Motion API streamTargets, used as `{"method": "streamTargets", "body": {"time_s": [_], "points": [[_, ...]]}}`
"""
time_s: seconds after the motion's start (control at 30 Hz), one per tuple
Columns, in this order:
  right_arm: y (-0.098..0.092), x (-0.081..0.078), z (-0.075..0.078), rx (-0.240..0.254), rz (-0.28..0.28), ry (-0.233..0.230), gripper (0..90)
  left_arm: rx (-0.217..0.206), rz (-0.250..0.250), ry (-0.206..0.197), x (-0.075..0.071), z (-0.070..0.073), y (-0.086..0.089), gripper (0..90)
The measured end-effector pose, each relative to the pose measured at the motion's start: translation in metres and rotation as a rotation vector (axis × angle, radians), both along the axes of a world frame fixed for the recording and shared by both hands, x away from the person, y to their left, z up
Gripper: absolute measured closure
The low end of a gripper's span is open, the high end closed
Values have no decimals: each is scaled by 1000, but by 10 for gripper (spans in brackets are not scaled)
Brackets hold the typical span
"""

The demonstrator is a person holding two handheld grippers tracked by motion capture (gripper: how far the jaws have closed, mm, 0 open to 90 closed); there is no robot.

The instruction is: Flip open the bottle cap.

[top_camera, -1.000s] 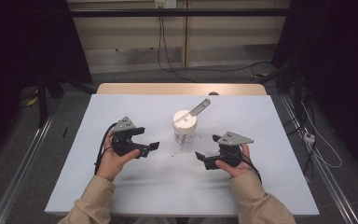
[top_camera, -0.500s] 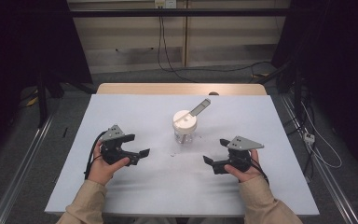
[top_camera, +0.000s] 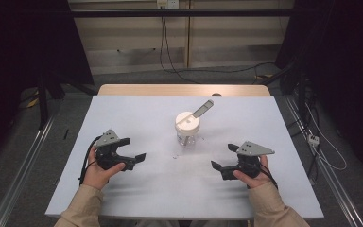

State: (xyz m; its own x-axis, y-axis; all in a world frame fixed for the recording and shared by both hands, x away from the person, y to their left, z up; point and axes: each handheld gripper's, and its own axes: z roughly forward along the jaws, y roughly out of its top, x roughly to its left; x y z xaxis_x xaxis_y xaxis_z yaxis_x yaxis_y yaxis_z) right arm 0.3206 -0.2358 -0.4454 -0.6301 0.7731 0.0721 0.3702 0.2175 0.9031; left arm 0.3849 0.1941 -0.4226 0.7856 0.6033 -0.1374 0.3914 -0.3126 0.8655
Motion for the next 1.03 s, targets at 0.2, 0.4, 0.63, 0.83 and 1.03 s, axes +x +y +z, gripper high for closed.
{"method": "streamTargets", "body": {"time_s": [0.2,0.4,0.63,0.83,1.03], "points": [[-5,-3,-1,-3,-5,1,65,7,12,-2,-3,-1,7,75],[-9,-6,-2,-8,-5,0,69,12,18,3,-5,-4,11,75],[-19,-11,-5,-7,-15,2,69,15,20,1,-8,-4,15,75],[-25,-14,-6,-12,-20,5,71,17,28,3,-8,-7,20,75],[-26,-14,-8,-14,-24,9,75,14,34,-5,-8,-7,20,75]]}}
